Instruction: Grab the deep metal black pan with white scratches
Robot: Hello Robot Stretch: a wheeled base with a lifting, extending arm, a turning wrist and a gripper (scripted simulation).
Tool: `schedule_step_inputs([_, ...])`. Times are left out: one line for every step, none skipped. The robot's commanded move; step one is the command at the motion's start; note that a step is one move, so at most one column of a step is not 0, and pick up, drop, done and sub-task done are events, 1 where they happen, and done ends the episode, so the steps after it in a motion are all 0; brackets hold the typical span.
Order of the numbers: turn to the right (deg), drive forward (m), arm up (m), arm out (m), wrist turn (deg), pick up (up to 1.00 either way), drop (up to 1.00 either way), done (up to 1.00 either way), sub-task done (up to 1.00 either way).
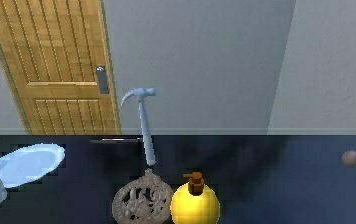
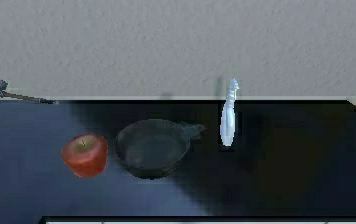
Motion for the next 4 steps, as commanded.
schedule_step_inputs([0.0,0.00,0.50,0.00,0.0,0.00,0.00,0.00,0.00])
schedule_step_inputs([0.0,0.00,0.38,0.00,0.0,0.00,0.00,0.00,0.00])
schedule_step_inputs([0.0,0.00,0.00,0.10,0.0,0.00,0.00,0.00,0.00])
schedule_step_inputs([0.0,0.00,0.00,0.00,45.0,0.00,0.00,0.00,0.00])
